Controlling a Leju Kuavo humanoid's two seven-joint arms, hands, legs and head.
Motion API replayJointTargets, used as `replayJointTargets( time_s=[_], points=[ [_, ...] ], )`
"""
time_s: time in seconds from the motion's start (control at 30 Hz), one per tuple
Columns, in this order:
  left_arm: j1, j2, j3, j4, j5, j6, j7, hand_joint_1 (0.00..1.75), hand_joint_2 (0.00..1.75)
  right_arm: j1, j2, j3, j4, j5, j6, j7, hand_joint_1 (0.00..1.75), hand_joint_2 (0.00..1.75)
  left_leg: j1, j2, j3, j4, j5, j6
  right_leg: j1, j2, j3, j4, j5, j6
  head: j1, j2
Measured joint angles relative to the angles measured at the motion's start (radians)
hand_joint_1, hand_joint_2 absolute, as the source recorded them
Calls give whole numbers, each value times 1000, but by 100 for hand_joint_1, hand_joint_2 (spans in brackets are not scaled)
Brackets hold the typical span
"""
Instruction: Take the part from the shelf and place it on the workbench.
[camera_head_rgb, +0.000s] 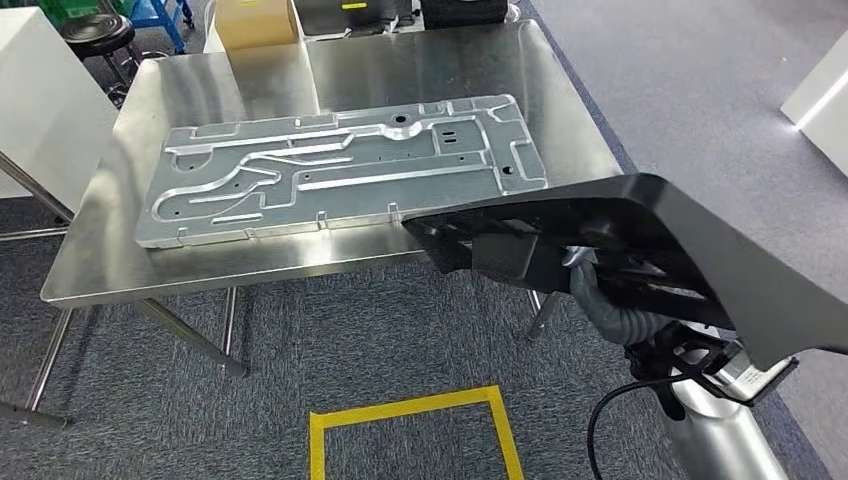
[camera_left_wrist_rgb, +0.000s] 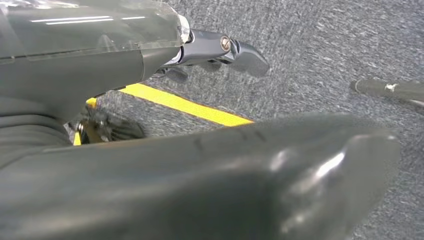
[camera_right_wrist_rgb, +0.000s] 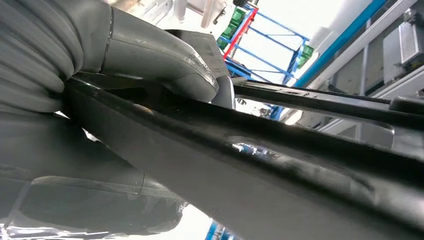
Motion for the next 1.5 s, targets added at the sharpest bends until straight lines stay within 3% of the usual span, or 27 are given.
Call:
replayJointTargets(
  time_s=[0.07,0.1,0.13,0.2,0.27,0.37,0.43,0.53,0.6,0.63,0.67,0.7,0.77,0.8,0.87,0.93,0.97,1.03,1.07,1.1,1.13,1.17,1.23,1.3,1.37,1.43,1.5],
  points=[
    [2,-1,-2,0,-3,2,1,0,0,-15,0,-14,0,-17,20,10,175,175,-1,0,-68,55,-62,1,6,3,27,-1,-22,-4,0,0],
    [3,-1,-3,0,-4,3,1,0,0,-33,-1,-22,0,-31,32,22,175,175,-2,0,-84,41,-68,5,9,6,42,-1,-33,-6,0,0],
    [3,-2,-3,0,-2,6,1,0,0,-58,-1,-29,0,-47,44,41,175,175,-5,0,-84,-2,-43,12,13,8,59,-1,-45,-6,0,0],
    [3,-1,-3,0,3,11,1,0,0,-119,-1,-38,1,-74,64,84,175,175,-17,-1,-71,-124,77,35,20,10,87,-1,-67,-6,0,0],
    [2,0,-3,0,9,14,1,0,0,-175,0,-38,6,-87,78,118,175,175,-29,-1,-60,-201,163,51,22,15,100,-5,-84,1,0,0],
    [-1,-1,-3,0,11,14,0,0,0,-231,2,-34,15,-97,81,142,175,175,-29,-3,-38,-232,174,61,21,17,109,4,-83,18,0,0],
    [-2,-1,-3,0,10,13,-1,0,0,-254,1,-33,22,-104,77,142,175,175,-24,-5,-13,-245,168,68,19,14,80,72,-85,28,0,0],
    [-1,-3,-3,0,9,12,-2,0,0,-266,-3,-33,35,-112,73,136,175,175,-20,-7,15,-249,145,72,12,11,-45,245,-151,43,0,0],
    [1,-6,-3,0,9,12,-2,0,0,-265,-4,-32,44,-112,71,134,175,175,-19,-10,40,-249,123,70,6,8,-98,268,-180,49,0,0],
    [1,-7,-3,0,9,12,-2,0,0,-265,-4,-32,48,-112,69,132,175,175,-19,-11,57,-249,111,68,4,6,-101,233,-161,50,0,0],
    [1,-8,-3,0,9,12,-3,0,0,-265,-5,-32,51,-112,68,130,175,175,-19,-12,74,-249,98,66,3,6,-92,172,-114,50,0,0],
    [1,-8,-3,0,9,12,-3,0,0,-266,-5,-32,54,-111,66,128,175,175,-19,-13,87,-249,86,63,2,4,-81,104,-48,48,0,0],
    [1,-8,-3,0,8,12,-4,0,0,-266,-5,-31,61,-105,59,128,175,175,-20,-15,101,-251,66,52,6,3,-68,12,49,36,0,0],
    [1,-8,-3,0,7,11,-5,0,0,-266,-6,-31,63,-96,53,131,175,175,-20,-16,103,-252,62,46,9,3,-68,-3,67,29,0,0],
    [0,-8,-3,0,6,8,-7,0,0,-264,-11,-30,67,-66,40,142,175,175,-20,-17,106,-248,59,37,10,2,-61,-8,61,13,0,0],
    [-1,-9,-4,0,5,2,-8,0,0,-262,-17,-30,69,-40,30,147,175,175,-20,-13,86,-197,61,28,9,-6,-42,-14,48,1,0,0],
    [-1,-9,-4,0,4,0,-9,0,0,-260,-20,-30,71,-34,26,147,175,175,-18,-11,56,-142,52,23,7,-11,-31,-16,40,-3,0,0],
    [0,-10,-4,0,4,-3,-10,0,0,-252,-24,-30,76,-23,21,148,175,175,-16,-5,-28,-9,4,15,8,-23,-11,-16,21,-7,0,0],
    [2,-11,-4,0,4,-3,-10,0,0,-245,-25,-30,79,-15,19,148,175,175,-15,-4,-68,41,-24,13,9,-30,1,-16,10,-8,0,0],
    [4,-12,-4,0,4,-3,-9,0,0,-238,-26,-30,82,-6,17,148,175,175,-15,-3,-91,57,-36,14,10,-37,15,-16,0,-8,0,0],
    [6,-13,-4,0,3,-3,-9,0,0,-232,-27,-30,85,2,14,148,175,175,-16,-1,-97,36,-23,17,11,-45,30,-16,-12,-8,0,0],
    [7,-14,-4,0,3,-3,-9,0,0,-227,-27,-30,87,8,11,149,175,175,-17,4,-88,-16,15,22,12,-52,46,-16,-23,-6,0,0],
    [7,-14,-4,0,2,-3,-8,0,0,-223,-28,-29,91,20,2,149,175,175,-22,15,-55,-151,119,35,15,-63,75,-15,-45,0,0,0],
    [10,-15,-4,0,1,-3,-9,0,0,-224,-29,-27,96,52,-18,153,175,175,-27,19,-38,-217,168,44,18,-69,86,-12,-61,10,0,0],
    [12,-16,-4,0,-4,-6,-12,0,0,-234,-29,-21,103,115,-53,170,175,175,-28,16,-36,-221,168,51,20,-72,88,-12,-71,21,0,0],
    [10,-16,-5,0,-10,-8,-15,0,0,-257,-29,-11,118,209,-101,202,175,175,-24,12,-30,-230,170,59,16,-50,81,9,-89,31,0,0],
    [1,-16,-10,0,-17,-10,-17,0,0,-298,-29,3,147,334,-159,244,175,175,-21,8,-22,-237,168,67,11,-16,31,105,-136,38,0,0]
  ],
)
